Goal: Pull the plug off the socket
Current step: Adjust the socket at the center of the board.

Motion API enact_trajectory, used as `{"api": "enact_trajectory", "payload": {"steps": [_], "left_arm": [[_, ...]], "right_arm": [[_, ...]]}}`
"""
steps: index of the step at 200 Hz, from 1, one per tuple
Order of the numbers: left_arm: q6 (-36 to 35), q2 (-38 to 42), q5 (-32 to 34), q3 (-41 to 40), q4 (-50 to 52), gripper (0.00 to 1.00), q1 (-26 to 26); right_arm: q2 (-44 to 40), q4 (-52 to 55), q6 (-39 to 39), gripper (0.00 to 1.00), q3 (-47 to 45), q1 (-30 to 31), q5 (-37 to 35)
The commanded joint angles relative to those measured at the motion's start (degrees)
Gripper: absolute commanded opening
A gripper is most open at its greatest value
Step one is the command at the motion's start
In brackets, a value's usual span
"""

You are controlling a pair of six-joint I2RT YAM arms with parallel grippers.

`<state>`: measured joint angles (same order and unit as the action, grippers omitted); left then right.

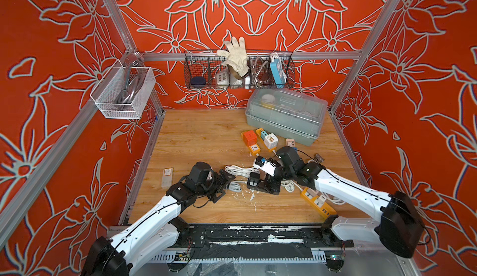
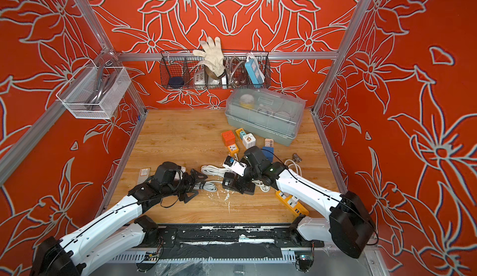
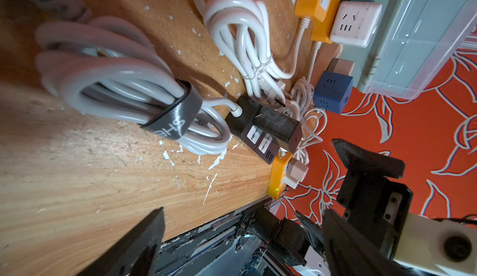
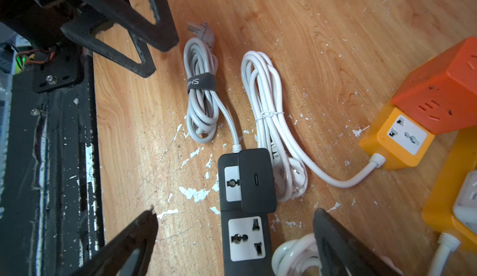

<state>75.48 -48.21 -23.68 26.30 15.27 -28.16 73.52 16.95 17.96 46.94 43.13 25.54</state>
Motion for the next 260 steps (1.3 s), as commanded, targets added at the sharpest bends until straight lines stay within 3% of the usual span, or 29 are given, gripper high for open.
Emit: {"api": "enact_trajectory", "payload": {"steps": [1,103,173,215,260], "left_arm": [[0.28,1.85,1.44,0.50,0.00,0.94,0.10],[0.64,2.49,1.33,0.59,-0.15,0.95,0.11],[1.55,5.02,2.83,-0.71,1.51,0.95,0.08],[2.41,6.25,2.93,-2.37,1.05,0.95,0.21],[2.32,5.62,0.28,-5.32,-5.67,0.93,0.16]], "right_arm": [[1.95,2.11,5.07,0.94,3.00,0.13,0.77],[10.71,4.45,11.08,0.79,8.04,0.67,-0.01],[17.23,8.47,9.86,0.47,12.74,1.67,1.11],[15.96,2.96,1.94,0.26,10.45,4.26,-3.25],[9.24,-7.58,-17.11,0.21,4.62,6.78,-18.74]]}}
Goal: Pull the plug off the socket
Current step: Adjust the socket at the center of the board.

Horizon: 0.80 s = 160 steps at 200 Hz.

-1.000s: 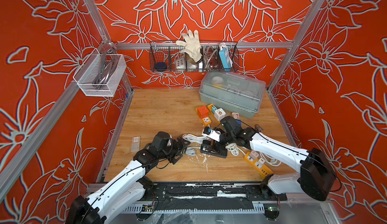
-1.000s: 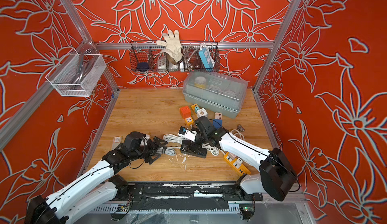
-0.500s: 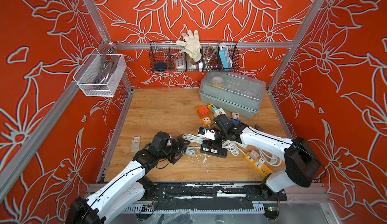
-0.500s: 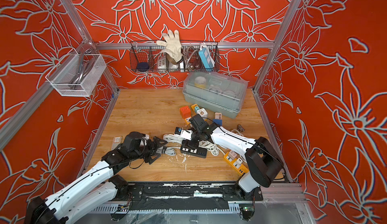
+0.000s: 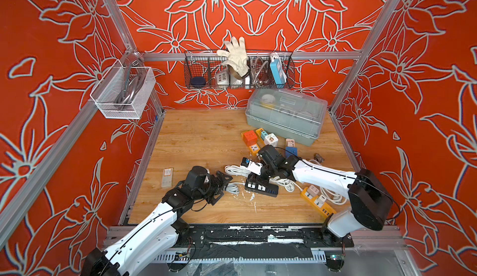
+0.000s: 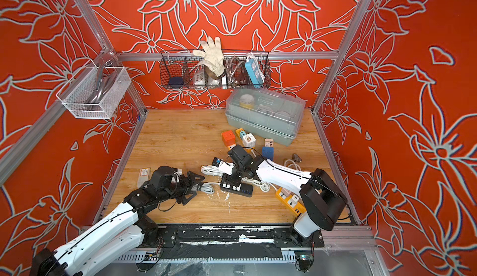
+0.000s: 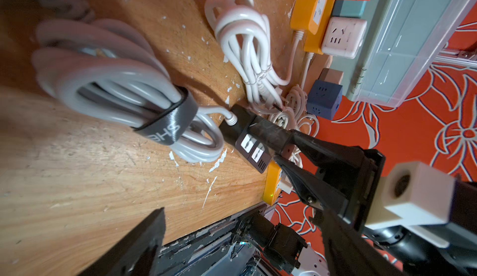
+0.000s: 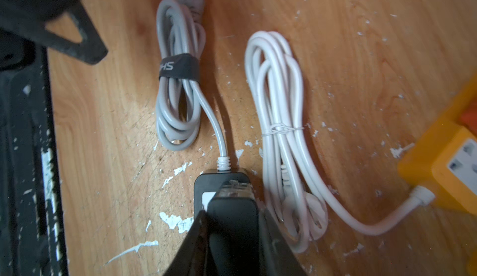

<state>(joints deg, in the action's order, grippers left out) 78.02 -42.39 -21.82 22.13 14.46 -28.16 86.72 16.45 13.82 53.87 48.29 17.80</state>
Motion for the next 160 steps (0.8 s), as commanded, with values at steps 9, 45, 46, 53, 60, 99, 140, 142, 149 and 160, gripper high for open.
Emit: {"api": "enact_trajectory", "payload": {"steps": [9,45,46,53,60,99,140,142,149,160], "left_arm": [[-0.81,-0.64,-2.19,-1.73,-6.79,0.92,0.18],[-1.32,-4.26,-4.17,-3.89,-13.04,0.89,0.08],[-1.35,-4.35,-4.18,-3.91,-13.09,0.89,0.10],[-1.93,-5.32,-4.49,-4.15,-13.95,0.89,0.10],[-2.59,-6.34,-4.78,-4.28,-14.78,0.89,0.07],[-3.81,-13.66,-7.78,-5.75,-23.74,0.87,0.12],[-3.93,-20.49,-9.11,-5.98,-29.97,0.83,-0.21],[-3.88,-20.77,-9.18,-5.96,-30.18,0.82,-0.22],[-3.88,-22.03,-9.28,-5.65,-31.00,0.80,-0.31],[-4.24,-24.43,-9.45,-4.69,-32.12,0.77,-0.75]], "right_arm": [[-4.80,-7.99,-18.07,0.21,-3.26,2.51,-15.52],[-5.46,-9.30,-36.82,0.20,-6.09,4.59,-23.55],[-5.35,-9.05,-37.10,0.20,-5.99,4.60,-23.71],[-4.80,-7.70,-38.95,0.20,-5.30,4.96,-24.44],[-4.02,-6.79,-40.66,0.20,-4.58,5.18,-24.97],[-0.78,-3.56,-47.52,0.20,-1.48,6.54,-24.50],[0.87,-4.37,-47.93,0.20,-1.39,6.73,-22.14],[0.94,-4.33,-47.93,0.20,-1.33,6.73,-22.05],[1.15,-4.33,-47.77,0.20,-1.11,6.73,-21.77],[1.48,-4.33,-47.58,0.20,-0.85,6.81,-21.44]]}}
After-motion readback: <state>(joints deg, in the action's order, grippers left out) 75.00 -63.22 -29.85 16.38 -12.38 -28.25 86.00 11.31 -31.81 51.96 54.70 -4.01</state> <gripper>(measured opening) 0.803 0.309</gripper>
